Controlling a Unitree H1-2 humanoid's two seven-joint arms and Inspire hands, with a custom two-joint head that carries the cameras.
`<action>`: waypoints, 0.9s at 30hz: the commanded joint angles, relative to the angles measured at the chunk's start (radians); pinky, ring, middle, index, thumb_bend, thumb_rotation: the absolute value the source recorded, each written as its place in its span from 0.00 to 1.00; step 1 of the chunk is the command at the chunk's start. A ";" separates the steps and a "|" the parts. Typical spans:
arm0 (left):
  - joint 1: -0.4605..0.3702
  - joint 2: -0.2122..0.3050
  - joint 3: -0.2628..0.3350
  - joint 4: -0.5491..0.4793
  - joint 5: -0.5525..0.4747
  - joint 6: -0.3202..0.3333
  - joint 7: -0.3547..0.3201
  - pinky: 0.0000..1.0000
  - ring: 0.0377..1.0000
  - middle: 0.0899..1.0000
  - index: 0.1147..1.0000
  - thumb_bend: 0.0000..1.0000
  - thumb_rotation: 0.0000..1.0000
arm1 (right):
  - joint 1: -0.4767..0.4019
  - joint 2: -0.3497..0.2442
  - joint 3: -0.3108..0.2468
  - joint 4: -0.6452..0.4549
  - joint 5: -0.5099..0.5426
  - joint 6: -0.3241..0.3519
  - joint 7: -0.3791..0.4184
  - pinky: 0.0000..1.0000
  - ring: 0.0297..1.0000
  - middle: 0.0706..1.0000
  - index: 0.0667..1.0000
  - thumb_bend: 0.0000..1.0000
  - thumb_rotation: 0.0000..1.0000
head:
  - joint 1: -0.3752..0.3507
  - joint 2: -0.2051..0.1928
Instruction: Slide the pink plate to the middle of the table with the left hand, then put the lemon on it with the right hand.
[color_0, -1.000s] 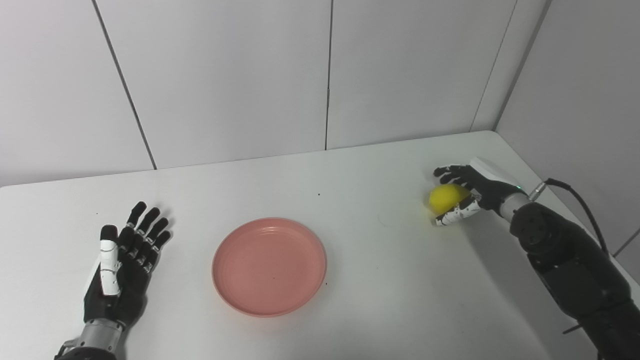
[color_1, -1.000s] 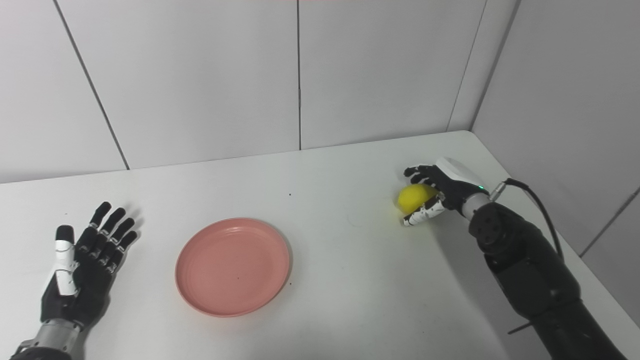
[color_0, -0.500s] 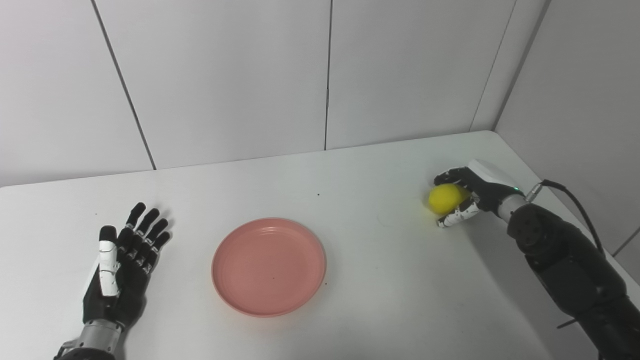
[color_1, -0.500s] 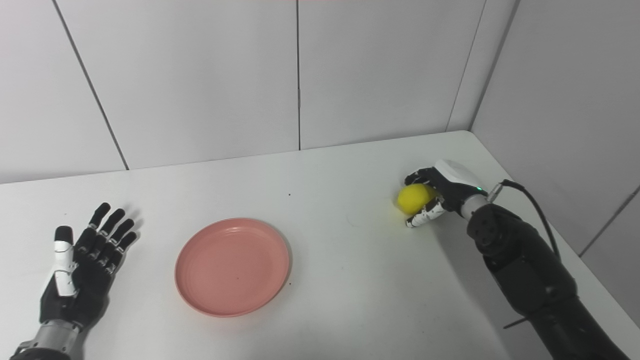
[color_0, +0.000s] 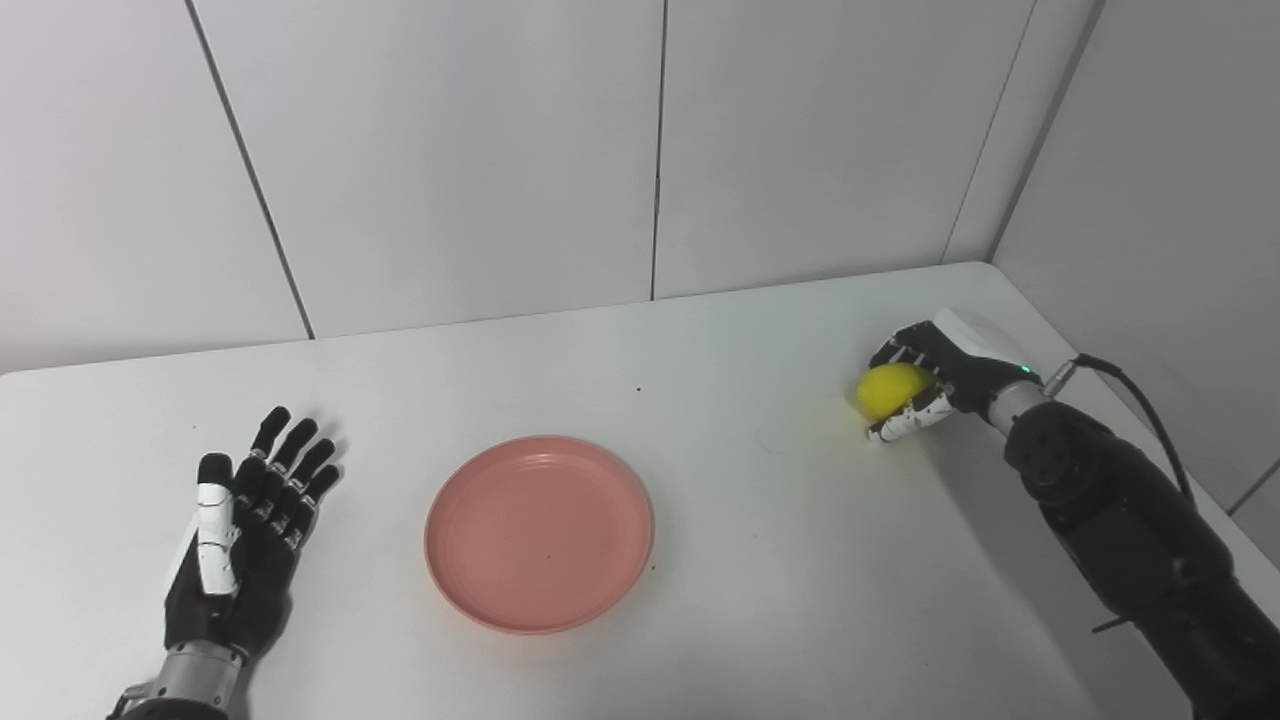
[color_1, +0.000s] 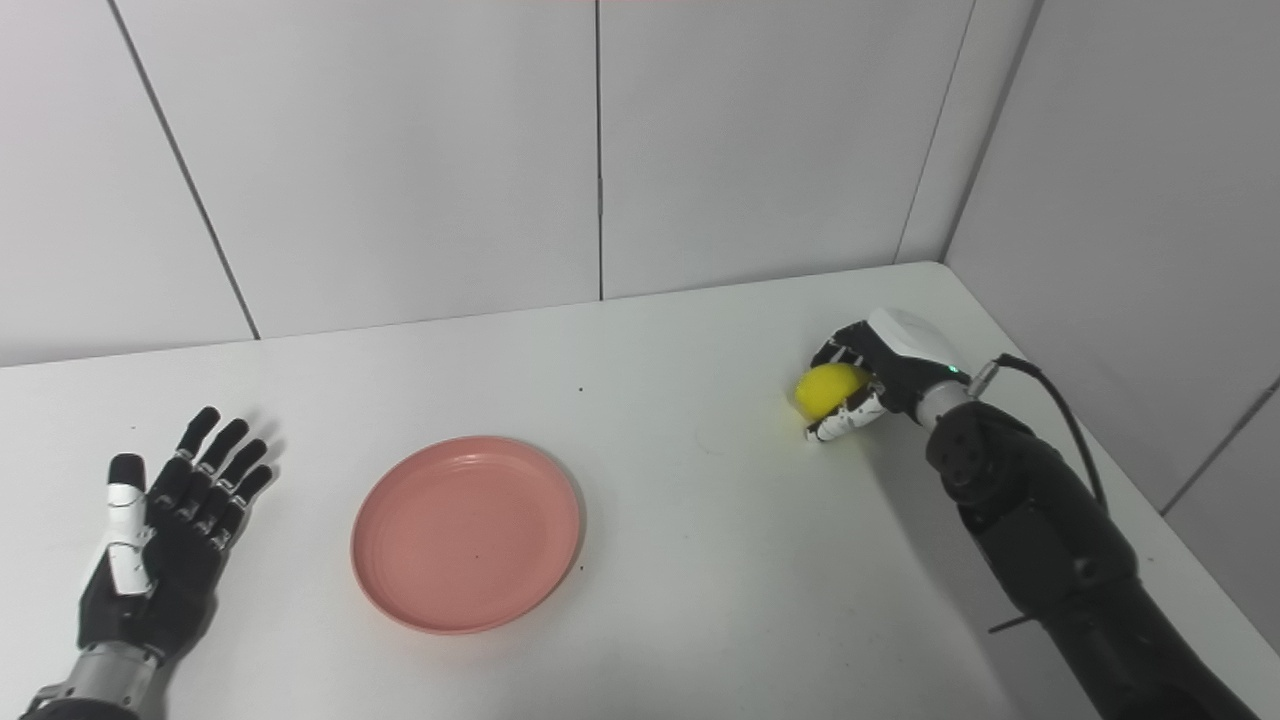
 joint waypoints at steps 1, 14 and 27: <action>0.044 0.001 0.006 0.024 -0.014 -0.001 -0.002 0.95 0.94 0.95 0.95 0.73 0.94 | -0.029 -0.014 -0.009 -0.015 0.005 -0.045 -0.017 0.42 0.45 0.47 0.51 0.56 0.00 | 0.000 0.000; 0.041 -0.001 0.008 0.029 -0.016 -0.004 -0.002 0.95 0.94 0.96 0.95 0.73 0.94 | -0.007 -0.017 -0.036 -0.098 0.044 0.002 0.007 0.43 0.46 0.49 0.54 0.52 0.01 | 0.004 -0.002; 0.044 -0.012 0.004 0.026 -0.010 -0.011 0.003 0.95 0.94 0.95 0.95 0.72 0.94 | 0.000 -0.030 -0.037 -0.336 -0.015 0.075 0.076 0.40 0.44 0.47 0.45 0.50 0.13 | 0.018 -0.007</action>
